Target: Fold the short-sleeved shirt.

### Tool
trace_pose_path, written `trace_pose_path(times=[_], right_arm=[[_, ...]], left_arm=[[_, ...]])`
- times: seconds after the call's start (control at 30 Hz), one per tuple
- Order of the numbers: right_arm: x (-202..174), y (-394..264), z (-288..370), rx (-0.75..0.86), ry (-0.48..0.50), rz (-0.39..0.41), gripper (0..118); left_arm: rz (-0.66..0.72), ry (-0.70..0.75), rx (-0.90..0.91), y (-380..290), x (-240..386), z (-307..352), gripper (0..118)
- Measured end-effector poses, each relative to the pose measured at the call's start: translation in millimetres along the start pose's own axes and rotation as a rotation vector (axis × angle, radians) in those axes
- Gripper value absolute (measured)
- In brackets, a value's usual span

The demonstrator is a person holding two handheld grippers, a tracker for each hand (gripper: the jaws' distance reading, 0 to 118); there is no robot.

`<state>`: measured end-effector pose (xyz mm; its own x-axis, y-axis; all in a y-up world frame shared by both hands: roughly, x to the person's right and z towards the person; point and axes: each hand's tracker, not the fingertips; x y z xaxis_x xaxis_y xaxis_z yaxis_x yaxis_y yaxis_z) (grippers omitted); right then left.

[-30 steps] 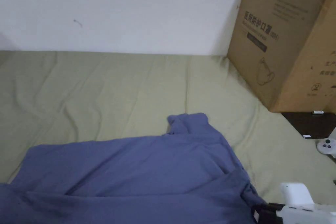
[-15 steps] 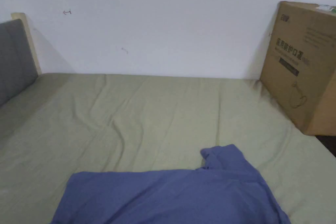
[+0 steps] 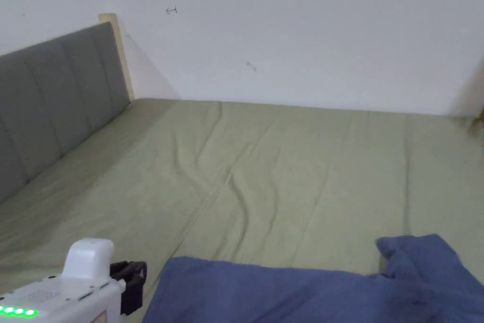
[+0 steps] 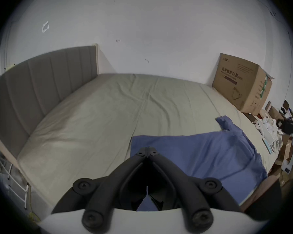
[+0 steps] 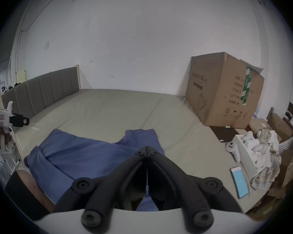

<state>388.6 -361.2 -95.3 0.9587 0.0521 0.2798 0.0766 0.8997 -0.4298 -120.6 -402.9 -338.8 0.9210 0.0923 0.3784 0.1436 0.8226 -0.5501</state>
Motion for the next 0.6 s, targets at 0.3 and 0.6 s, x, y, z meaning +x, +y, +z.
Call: trace_pose_path(times=[0.3, 0.6], right_arm=[[-34, 5, -64, -0.104, 0.102, -0.003, 0], [-21, 0, -101, -0.168, 0.085, 0.028, 0]], left_arm=[[0.077, -0.025, -0.359, 18, -32, -184, 115], [-0.086, 0.025, -0.299, -6, -14, -179, 3]])
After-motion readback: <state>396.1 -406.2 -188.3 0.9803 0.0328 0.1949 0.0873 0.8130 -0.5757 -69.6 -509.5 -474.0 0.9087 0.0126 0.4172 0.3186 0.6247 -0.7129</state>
